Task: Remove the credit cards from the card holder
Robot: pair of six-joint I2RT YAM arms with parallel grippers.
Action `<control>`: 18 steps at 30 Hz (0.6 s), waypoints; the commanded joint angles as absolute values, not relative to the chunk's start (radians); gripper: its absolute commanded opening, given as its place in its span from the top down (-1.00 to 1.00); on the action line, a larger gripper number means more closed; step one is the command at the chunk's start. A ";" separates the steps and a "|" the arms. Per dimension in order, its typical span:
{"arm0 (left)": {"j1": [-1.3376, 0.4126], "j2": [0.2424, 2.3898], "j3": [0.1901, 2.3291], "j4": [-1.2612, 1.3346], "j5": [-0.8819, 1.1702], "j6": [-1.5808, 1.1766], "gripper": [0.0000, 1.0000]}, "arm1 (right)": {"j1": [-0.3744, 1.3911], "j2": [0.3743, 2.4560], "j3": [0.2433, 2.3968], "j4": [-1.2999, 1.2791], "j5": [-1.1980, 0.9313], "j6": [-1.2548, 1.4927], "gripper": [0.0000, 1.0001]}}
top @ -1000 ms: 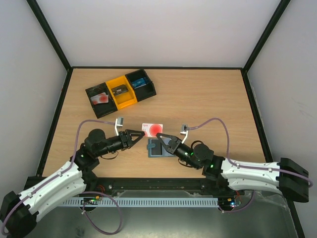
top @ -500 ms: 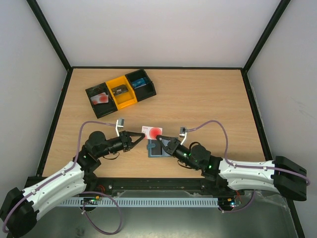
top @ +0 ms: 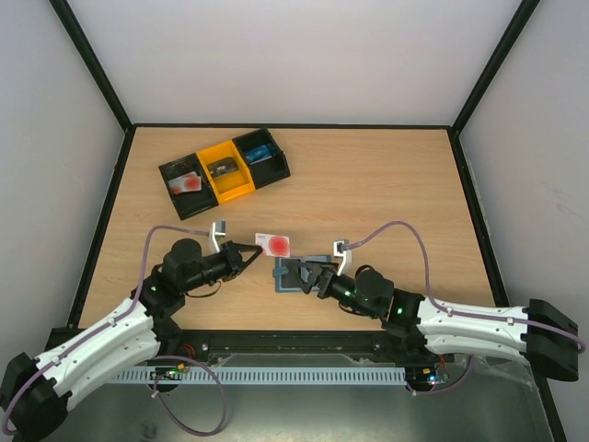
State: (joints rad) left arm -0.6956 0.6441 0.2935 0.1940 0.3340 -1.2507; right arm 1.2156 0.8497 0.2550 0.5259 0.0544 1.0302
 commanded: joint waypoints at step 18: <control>-0.274 0.915 0.557 0.015 0.370 -0.997 0.95 | 1.215 0.562 0.257 0.216 0.027 0.915 -0.95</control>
